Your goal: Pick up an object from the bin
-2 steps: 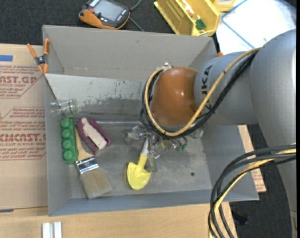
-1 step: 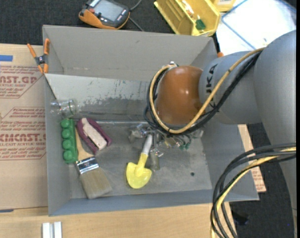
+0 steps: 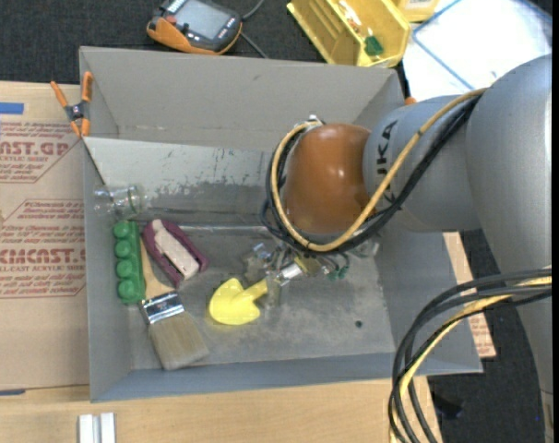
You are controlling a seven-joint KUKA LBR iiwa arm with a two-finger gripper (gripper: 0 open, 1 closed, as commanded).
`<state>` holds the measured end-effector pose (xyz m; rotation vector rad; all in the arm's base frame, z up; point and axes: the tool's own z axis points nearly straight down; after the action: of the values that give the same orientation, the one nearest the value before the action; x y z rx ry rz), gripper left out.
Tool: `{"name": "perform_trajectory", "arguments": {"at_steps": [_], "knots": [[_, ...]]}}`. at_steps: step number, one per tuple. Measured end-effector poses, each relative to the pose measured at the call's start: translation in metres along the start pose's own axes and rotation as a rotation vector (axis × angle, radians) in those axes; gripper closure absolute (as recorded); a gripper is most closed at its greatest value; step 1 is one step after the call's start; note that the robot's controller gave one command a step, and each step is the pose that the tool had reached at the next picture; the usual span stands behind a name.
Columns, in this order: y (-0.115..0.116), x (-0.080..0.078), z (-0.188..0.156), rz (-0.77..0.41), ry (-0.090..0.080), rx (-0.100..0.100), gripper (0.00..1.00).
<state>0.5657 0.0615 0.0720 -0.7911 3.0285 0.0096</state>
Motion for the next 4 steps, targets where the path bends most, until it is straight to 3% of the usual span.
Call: {"name": "perform_trajectory", "arguments": {"at_steps": [2,4], "knots": [[0.001,0.001,-0.012,0.0,0.004,-0.002,1.0],[0.002,0.0,-0.053,0.0,0.0,-0.001,1.0]]}}
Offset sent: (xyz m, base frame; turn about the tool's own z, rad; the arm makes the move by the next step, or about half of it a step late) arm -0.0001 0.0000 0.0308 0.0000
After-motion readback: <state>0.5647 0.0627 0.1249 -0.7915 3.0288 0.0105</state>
